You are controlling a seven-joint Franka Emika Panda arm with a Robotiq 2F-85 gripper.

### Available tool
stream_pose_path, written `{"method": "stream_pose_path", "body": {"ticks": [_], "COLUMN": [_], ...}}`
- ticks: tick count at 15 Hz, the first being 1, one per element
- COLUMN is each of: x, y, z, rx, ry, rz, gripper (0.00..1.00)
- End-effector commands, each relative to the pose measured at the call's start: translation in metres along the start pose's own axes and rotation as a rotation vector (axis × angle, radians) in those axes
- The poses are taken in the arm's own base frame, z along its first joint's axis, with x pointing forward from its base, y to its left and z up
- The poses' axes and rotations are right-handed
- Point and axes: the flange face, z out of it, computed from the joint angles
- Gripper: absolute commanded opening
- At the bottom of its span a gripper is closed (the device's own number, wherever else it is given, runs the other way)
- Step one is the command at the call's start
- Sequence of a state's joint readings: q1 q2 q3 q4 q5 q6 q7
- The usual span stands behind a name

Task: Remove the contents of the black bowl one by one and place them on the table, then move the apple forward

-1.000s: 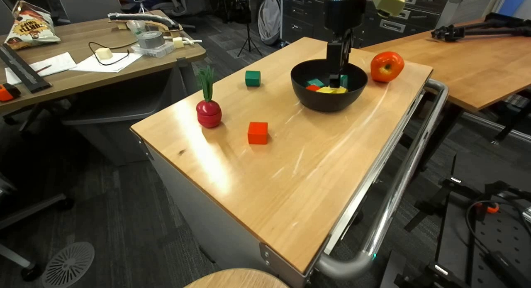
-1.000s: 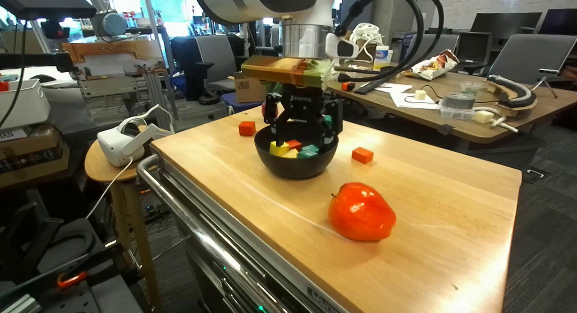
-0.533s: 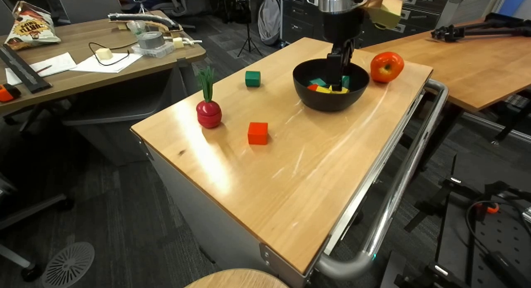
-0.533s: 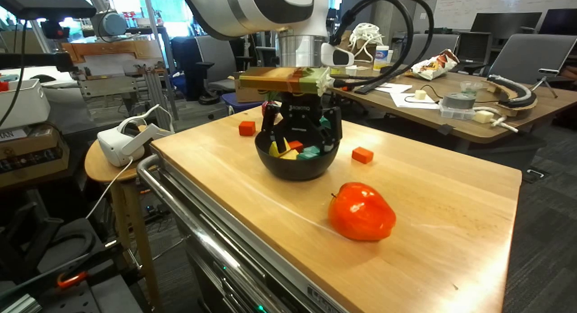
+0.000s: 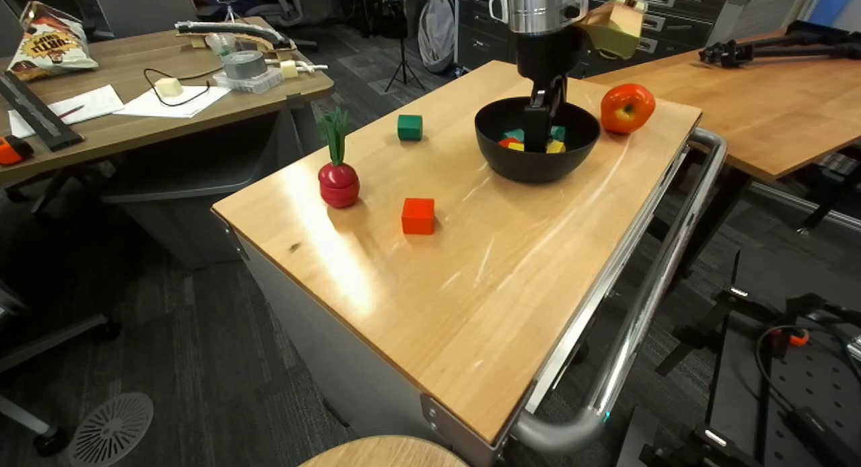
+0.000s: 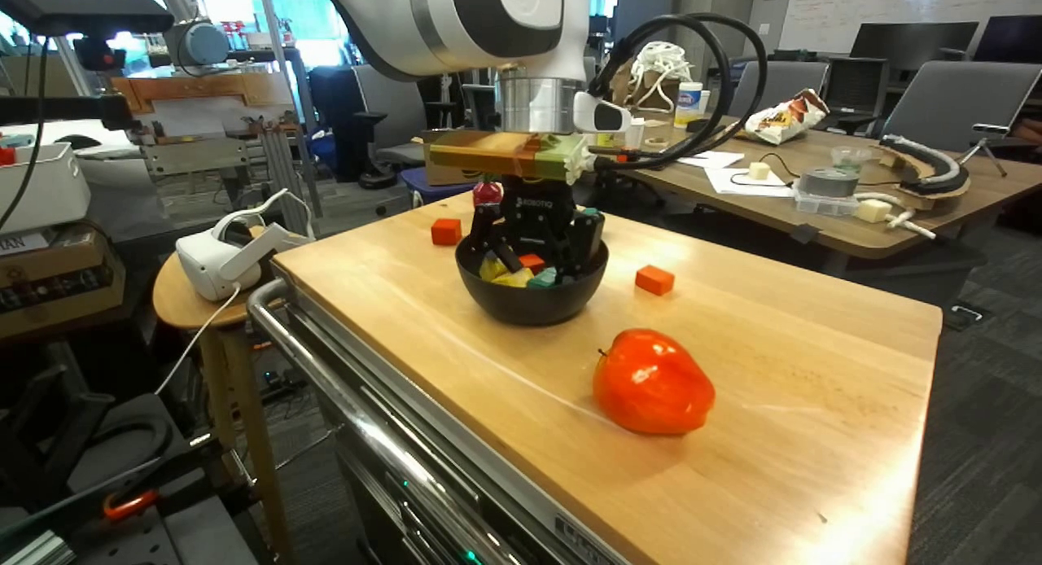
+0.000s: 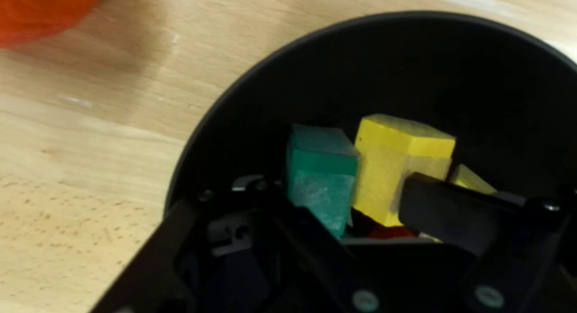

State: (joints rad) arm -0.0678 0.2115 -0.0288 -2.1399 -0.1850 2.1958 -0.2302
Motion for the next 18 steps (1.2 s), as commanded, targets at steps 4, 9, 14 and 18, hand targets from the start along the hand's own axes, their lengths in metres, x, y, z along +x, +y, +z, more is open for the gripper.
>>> {"method": "stream_pose_path", "body": {"ticks": [4,9,14,18], "x": [0.001,0.001,0.009,0.013], "y": [0.005,0.017,0.020,0.020], "z": [-0.041,-0.075,-0.066,-0.043], "rx": [0.028,0.076,0.107,0.137], "ry": [0.130,0.234,0.218,0.160], "rz": [0.091,0.168,0.191,0.180], "gripper": [0.05,0.25,0.62,0.92]}}
